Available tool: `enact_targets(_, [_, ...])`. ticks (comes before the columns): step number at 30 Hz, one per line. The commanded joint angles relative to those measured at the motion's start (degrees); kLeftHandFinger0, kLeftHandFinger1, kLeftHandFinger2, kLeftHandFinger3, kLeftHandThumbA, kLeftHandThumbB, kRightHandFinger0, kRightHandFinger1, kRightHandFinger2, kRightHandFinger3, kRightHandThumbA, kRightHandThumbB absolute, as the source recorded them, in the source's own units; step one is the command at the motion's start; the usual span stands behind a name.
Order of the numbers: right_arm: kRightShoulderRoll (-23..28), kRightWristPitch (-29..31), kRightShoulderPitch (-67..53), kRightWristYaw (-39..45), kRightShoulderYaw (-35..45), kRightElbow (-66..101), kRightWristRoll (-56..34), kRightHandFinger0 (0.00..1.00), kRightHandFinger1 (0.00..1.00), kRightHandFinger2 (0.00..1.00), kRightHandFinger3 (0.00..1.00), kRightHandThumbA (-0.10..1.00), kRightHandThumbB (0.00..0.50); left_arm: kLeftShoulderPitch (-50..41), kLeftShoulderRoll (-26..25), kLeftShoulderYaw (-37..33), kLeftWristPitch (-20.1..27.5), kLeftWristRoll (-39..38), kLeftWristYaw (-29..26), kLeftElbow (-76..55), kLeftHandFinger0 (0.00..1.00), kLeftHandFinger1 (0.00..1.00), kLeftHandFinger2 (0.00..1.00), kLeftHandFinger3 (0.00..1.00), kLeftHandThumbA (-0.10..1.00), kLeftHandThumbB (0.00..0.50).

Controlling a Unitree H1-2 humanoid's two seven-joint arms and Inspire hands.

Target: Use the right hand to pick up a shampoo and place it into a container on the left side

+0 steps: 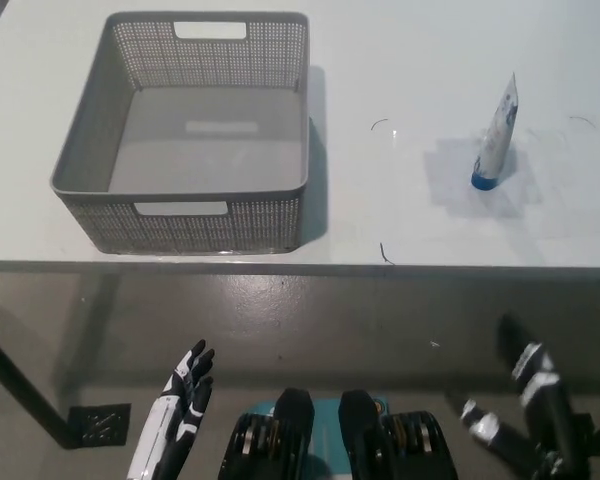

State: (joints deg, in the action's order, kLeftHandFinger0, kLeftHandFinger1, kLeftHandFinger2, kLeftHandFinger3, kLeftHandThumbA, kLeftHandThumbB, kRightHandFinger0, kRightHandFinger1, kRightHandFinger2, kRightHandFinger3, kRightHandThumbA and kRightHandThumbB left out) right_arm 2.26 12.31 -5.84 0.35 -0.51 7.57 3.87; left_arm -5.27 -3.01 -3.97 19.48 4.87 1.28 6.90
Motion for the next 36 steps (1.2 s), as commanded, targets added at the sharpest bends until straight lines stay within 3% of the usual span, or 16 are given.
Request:
enact_targets(1, [0.7, -2.4, 7.1, -4.4, 3.1, 4.9, 7.0, 1.0, 1.0, 1.0, 1.0, 0.87, 0.304, -0.4, -0.4, 0.0, 3.3, 0.8, -0.3, -0.6, 1.0, 1.0, 1.0, 1.0, 0.92, 0.16])
enact_targets(6, [2.2, -6.1, 15.1, -5.9, 5.8, 2.7, 9.1, 1.0, 1.0, 1.0, 1.0, 0.83, 0.345, -0.5, -0.5, -0.1, 3.0, 1.2, -0.3, -0.8, 1.0, 1.0, 1.0, 1.0, 0.93, 0.154])
enact_targets(9, [2.6, -6.6, 20.0, -6.7, 7.4, -0.3, 6.9, 1.0, 1.0, 1.0, 1.0, 0.73, 0.324, -0.5, -0.7, -0.1, 3.1, 1.2, -0.1, -0.6, 1.0, 1.0, 1.0, 1.0, 0.94, 0.152])
enact_targets(13, [3.1, -8.4, 24.4, -6.0, 8.4, -2.8, 5.4, 1.0, 1.0, 1.0, 1.0, 0.72, 0.315, -1.1, -0.7, -0.1, 3.0, 1.1, 0.0, -0.7, 1.0, 1.0, 1.0, 1.0, 0.94, 0.156])
enact_targets(19, [4.2, -11.5, 31.7, -5.7, 8.7, -8.6, 5.5, 1.0, 1.0, 1.0, 1.0, 0.74, 0.383, -1.8, -0.7, -0.3, 2.6, 0.8, 0.4, -0.9, 1.0, 1.0, 1.0, 1.0, 0.94, 0.157])
enact_targets(28, [5.1, -11.3, 38.3, -7.5, 6.3, -18.7, 9.4, 1.0, 1.0, 1.0, 1.0, 0.73, 0.35, -4.1, -0.3, -0.4, 3.3, 1.1, -0.1, -1.1, 1.0, 1.0, 1.0, 1.0, 0.94, 0.147])
enact_targets(36, [4.6, -13.7, 40.5, -9.1, 4.9, -23.8, 10.8, 1.0, 1.0, 1.0, 1.0, 0.69, 0.331, -5.5, -0.2, -0.5, 4.2, 1.1, 0.0, -1.0, 1.0, 1.0, 1.0, 1.0, 0.96, 0.18])
